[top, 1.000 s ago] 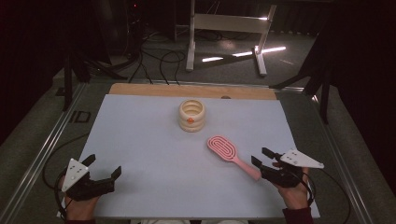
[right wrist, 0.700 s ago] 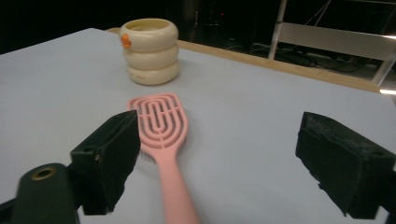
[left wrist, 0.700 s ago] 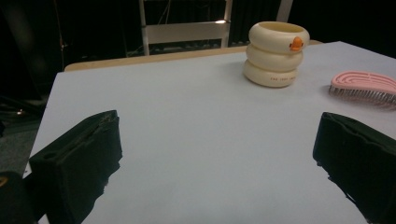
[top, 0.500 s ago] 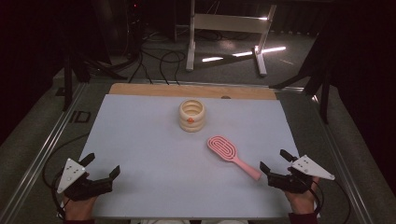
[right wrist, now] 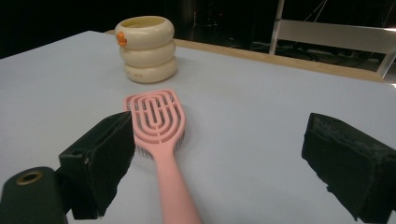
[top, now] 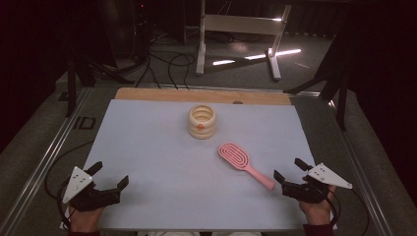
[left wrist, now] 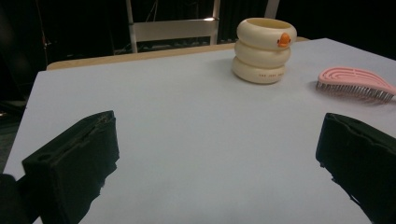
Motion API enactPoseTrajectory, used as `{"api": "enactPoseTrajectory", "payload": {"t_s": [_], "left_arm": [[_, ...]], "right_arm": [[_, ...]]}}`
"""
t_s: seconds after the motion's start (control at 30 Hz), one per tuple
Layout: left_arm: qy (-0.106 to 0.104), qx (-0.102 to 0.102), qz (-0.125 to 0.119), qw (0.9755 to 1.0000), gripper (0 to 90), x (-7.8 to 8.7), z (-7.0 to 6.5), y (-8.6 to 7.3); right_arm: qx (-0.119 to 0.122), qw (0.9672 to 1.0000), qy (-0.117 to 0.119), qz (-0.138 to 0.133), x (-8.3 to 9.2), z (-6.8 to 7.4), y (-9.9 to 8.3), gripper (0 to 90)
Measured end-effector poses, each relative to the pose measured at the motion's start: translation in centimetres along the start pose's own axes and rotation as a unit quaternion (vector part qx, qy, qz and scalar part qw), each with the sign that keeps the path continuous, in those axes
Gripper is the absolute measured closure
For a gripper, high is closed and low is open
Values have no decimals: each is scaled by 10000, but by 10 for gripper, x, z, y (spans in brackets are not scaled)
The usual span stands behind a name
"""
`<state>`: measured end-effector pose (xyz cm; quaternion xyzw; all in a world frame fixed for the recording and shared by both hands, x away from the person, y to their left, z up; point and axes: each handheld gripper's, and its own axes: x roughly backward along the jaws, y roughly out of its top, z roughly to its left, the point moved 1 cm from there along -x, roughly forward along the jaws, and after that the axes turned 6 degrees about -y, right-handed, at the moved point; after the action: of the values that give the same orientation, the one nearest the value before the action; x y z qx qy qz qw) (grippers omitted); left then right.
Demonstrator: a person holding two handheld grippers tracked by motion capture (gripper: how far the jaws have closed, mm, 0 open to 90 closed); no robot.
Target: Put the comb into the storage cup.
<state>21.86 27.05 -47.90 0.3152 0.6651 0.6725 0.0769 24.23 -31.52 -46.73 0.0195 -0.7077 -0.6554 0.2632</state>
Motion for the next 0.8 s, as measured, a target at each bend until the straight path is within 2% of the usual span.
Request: {"api": "enactPoseTrajectory", "payload": {"t_s": [0.3, 0.5, 0.57, 0.6, 0.67, 0.8], "left_arm": [[-41, 43, -5, 10000, 2, -1, -1, 0], [14, 50, -26, 10000, 2, -1, -1, 0], [16, 37, -16, 10000, 2, -2, -2, 0], [25, 42, -11, 10000, 2, -2, -2, 0], [23, 69, -12, 10000, 2, -3, -2, 0], [27, 58, 9, 10000, 2, -3, -3, -1]], "right_arm": [[-21, 10000, 59, 62, -3, -2, -4, 103], [-20, 9999, 50, 120, -3, -5, -3, 113], [-39, 9998, 46, 172, -3, -6, -2, 113], [-107, 9994, 170, 285, -5, -7, 0, 110], [-74, 9992, 146, 358, -5, -7, 3, 107], [-61, 9990, 195, 399, -7, -6, 12, 103]]}}
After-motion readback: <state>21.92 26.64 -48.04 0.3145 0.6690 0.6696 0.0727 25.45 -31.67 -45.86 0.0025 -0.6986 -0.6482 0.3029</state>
